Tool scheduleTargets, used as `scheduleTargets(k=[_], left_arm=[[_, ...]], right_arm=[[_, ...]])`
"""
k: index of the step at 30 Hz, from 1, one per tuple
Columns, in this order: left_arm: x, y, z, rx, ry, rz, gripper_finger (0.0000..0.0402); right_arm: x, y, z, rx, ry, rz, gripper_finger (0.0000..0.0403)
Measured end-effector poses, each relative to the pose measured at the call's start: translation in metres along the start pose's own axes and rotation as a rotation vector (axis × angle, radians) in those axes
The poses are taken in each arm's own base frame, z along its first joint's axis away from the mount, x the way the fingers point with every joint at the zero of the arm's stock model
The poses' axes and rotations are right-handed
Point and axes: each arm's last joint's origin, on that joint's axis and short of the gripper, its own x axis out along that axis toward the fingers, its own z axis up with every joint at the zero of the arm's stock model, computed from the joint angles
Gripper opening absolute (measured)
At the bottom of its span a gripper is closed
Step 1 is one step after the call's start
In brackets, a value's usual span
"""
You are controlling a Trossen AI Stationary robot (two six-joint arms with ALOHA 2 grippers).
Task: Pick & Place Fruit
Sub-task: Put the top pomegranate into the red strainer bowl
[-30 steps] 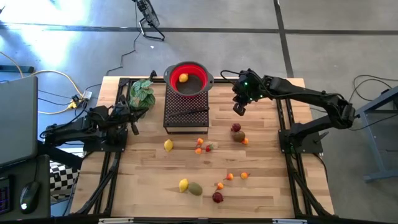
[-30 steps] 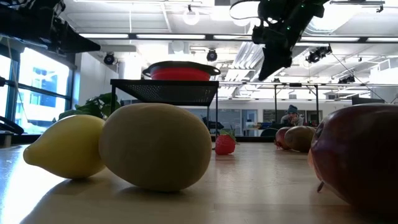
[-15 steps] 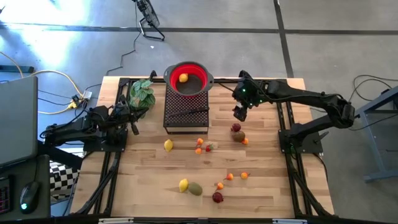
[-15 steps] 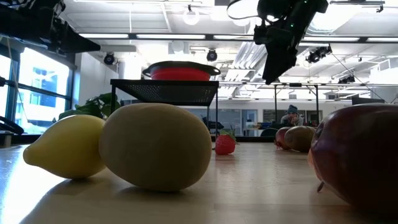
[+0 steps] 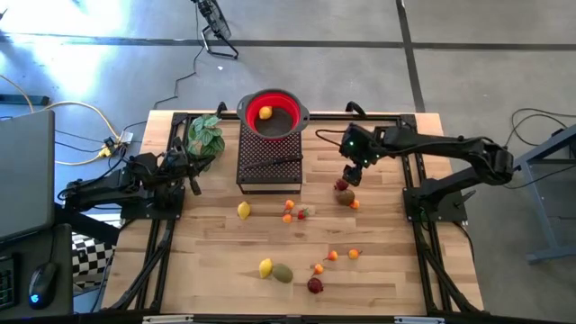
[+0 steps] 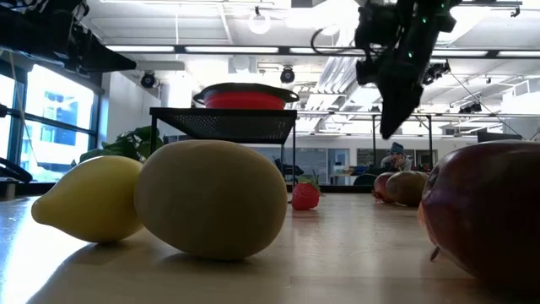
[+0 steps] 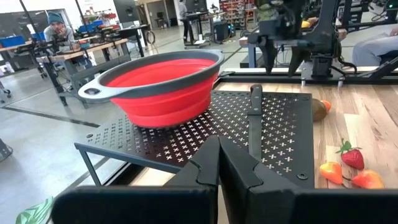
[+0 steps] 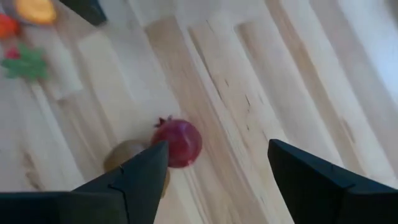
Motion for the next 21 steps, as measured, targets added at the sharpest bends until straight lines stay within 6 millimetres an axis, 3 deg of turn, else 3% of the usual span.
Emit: scheduleTargets(k=[8,21], left_arm=[[0.000,0.000,0.000,0.000,0.001,0.000,0.0000],[0.000,0.000,0.000,0.000,0.001,0.000,0.0000]], right_arm=[[0.015,0.002,-0.006,0.071,-0.024,0.082,0.0268],[0.042,0.010,-0.006,0.428,0.092,0.068,0.0294]])
